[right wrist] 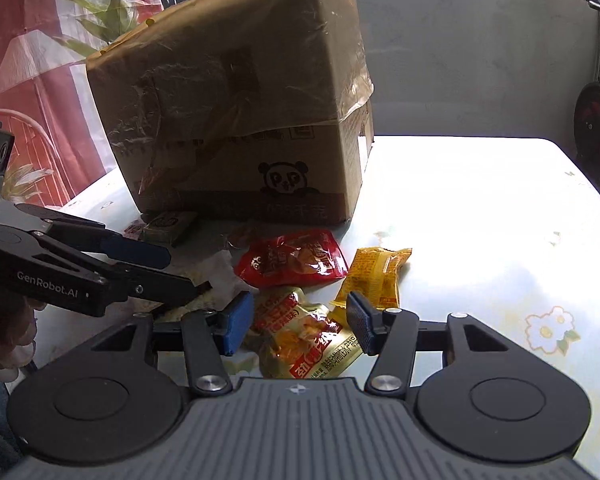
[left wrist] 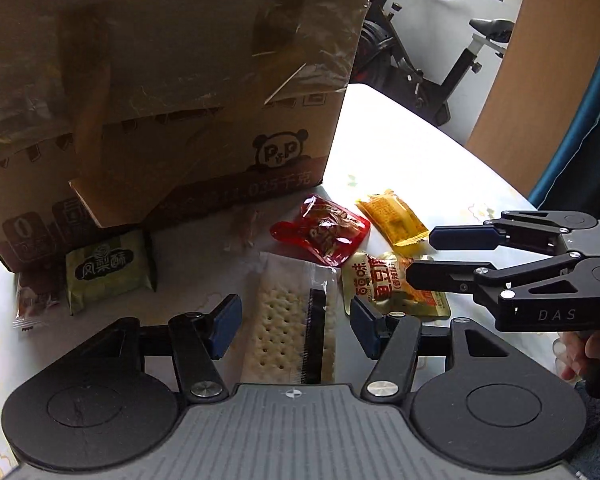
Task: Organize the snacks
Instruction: 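Grasp the cracker packet with the left tool while the right tool grasps the yellow-red packet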
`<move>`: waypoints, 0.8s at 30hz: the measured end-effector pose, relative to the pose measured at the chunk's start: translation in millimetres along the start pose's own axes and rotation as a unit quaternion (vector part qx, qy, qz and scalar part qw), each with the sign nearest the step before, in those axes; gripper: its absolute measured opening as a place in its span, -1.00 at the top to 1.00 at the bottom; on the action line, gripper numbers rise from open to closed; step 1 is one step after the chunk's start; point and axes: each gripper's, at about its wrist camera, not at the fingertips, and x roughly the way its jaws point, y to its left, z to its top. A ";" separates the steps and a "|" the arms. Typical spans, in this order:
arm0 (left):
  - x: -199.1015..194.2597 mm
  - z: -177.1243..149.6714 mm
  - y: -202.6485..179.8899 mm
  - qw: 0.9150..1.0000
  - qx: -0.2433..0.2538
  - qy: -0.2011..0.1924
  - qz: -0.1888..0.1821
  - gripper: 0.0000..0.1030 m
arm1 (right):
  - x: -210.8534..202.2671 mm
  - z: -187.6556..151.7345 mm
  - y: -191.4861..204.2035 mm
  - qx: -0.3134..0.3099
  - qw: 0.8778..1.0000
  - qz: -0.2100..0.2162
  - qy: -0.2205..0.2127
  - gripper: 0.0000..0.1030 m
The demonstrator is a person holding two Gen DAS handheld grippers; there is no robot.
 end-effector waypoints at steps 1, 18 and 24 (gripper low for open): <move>4.3 -1.8 -4.2 1.000 0.004 0.006 0.004 -0.20 | 0.2 -0.9 -0.3 -0.001 1.000 0.000 0.001 -0.07; -29.0 -32.3 33.5 0.997 -0.068 0.000 0.045 0.05 | 34.9 4.7 18.0 -0.166 0.982 0.033 0.083 -0.44; -31.3 -34.5 31.1 0.996 -0.071 -0.007 0.057 0.05 | 40.8 5.5 16.1 -0.148 0.986 0.027 0.076 -0.48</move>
